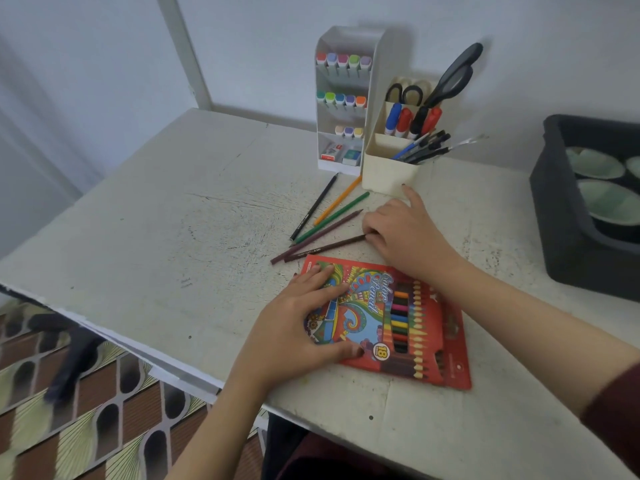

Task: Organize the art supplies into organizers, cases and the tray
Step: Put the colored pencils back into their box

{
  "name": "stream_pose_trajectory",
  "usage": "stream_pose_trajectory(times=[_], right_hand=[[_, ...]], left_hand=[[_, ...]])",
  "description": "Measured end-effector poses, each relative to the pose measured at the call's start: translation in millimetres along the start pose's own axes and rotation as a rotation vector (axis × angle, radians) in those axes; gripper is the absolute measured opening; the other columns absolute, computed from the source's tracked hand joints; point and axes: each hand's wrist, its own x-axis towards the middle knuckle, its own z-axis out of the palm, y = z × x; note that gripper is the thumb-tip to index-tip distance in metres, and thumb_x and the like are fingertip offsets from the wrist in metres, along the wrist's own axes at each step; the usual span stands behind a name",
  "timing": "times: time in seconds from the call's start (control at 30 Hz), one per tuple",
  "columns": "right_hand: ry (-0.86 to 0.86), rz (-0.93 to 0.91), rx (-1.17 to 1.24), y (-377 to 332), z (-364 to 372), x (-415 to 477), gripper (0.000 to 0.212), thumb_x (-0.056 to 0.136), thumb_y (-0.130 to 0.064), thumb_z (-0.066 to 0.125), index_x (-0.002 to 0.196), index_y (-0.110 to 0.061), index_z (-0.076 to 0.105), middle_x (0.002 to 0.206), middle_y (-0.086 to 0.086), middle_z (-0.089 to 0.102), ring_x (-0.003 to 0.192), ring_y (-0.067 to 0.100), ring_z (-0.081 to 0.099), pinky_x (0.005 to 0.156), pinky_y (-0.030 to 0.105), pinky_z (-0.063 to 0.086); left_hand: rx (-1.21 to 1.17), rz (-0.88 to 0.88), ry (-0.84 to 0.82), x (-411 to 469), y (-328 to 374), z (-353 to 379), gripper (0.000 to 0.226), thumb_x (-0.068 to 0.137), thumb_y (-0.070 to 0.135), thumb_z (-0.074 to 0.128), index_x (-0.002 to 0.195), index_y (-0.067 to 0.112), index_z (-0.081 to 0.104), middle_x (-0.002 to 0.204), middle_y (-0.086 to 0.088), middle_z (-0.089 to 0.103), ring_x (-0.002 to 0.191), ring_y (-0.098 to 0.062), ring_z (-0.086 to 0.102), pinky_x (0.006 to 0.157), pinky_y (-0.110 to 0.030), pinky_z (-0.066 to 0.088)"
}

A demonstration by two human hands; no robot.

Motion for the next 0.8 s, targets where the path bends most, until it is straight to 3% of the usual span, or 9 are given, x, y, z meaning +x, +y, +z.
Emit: stream_pose_trajectory(times=[0.1, 0.23, 0.43, 0.53, 0.63, 0.73, 0.8], right_hand=[[0.061, -0.016, 0.050, 8.7, 0.6, -11.9, 0.005, 0.082, -0.009, 0.067, 0.085, -0.013, 0.065, 0.077, 0.003, 0.064, 0.085, 0.028, 0.058, 0.102, 0.042, 0.022], [0.089, 0.016, 0.060, 14.2, -8.8, -37.2, 0.015, 0.082, -0.015, 0.055, 0.085, -0.012, 0.070, 0.078, 0.003, 0.063, 0.077, 0.029, 0.057, 0.084, 0.041, 0.039], [0.124, 0.251, 0.158, 30.0, -40.9, -107.7, 0.017, 0.085, -0.017, 0.049, 0.089, -0.012, 0.065, 0.086, 0.001, 0.062, 0.081, 0.022, 0.056, 0.076, 0.029, 0.032], [0.131, 0.350, 0.114, 37.5, -53.4, -149.3, 0.010, 0.085, -0.002, 0.062, 0.089, -0.009, 0.066, 0.083, 0.004, 0.064, 0.076, 0.026, 0.058, 0.071, 0.032, 0.038], [0.103, 0.434, 0.071, 39.7, -58.2, -184.8, 0.017, 0.076, 0.004, 0.069, 0.088, -0.007, 0.069, 0.081, 0.007, 0.067, 0.074, 0.030, 0.061, 0.073, 0.035, 0.043], [0.100, 0.492, 0.049, 40.3, -57.7, -209.3, 0.012, 0.084, -0.007, 0.060, 0.089, -0.008, 0.070, 0.082, 0.007, 0.068, 0.074, 0.029, 0.061, 0.072, 0.035, 0.041], [0.113, 0.516, 0.057, 41.2, -56.3, -218.7, 0.022, 0.081, -0.016, 0.051, 0.089, -0.009, 0.070, 0.081, 0.006, 0.067, 0.073, 0.029, 0.061, 0.071, 0.035, 0.042]], left_hand=[[0.008, -0.002, -0.009, -0.2, 0.1, -0.7, 0.080, 0.055, 0.074, 0.066, 0.129, 0.049, 0.049, 0.141, 0.034, 0.023, 0.137, 0.014, 0.014, 0.107, -0.002, 0.003], [0.025, 0.003, -0.021, -0.6, 0.1, -1.7, 0.079, 0.056, 0.077, 0.063, 0.129, 0.052, 0.045, 0.139, 0.039, 0.019, 0.134, 0.019, 0.010, 0.105, 0.000, 0.001], [0.023, 0.025, -0.019, -1.0, 0.2, -1.9, 0.080, 0.057, 0.082, 0.058, 0.129, 0.052, 0.042, 0.140, 0.040, 0.018, 0.133, 0.021, 0.008, 0.104, 0.002, -0.001], [0.013, 0.030, -0.004, -1.1, -1.1, -1.0, 0.081, 0.057, 0.083, 0.057, 0.130, 0.051, 0.044, 0.141, 0.037, 0.020, 0.136, 0.016, 0.012, 0.106, -0.001, 0.001], [0.011, 0.035, -0.002, -0.9, -0.6, -1.0, 0.079, 0.056, 0.086, 0.055, 0.128, 0.055, 0.042, 0.141, 0.038, 0.021, 0.136, 0.016, 0.012, 0.106, -0.001, 0.002], [0.013, 0.038, 0.001, -1.1, 0.3, -0.7, 0.078, 0.056, 0.087, 0.054, 0.127, 0.056, 0.042, 0.141, 0.037, 0.022, 0.136, 0.016, 0.013, 0.106, -0.001, 0.003], [0.011, 0.034, -0.005, -0.9, 0.8, -0.2, 0.078, 0.056, 0.086, 0.055, 0.127, 0.056, 0.042, 0.142, 0.036, 0.023, 0.136, 0.015, 0.013, 0.106, -0.002, 0.003]])
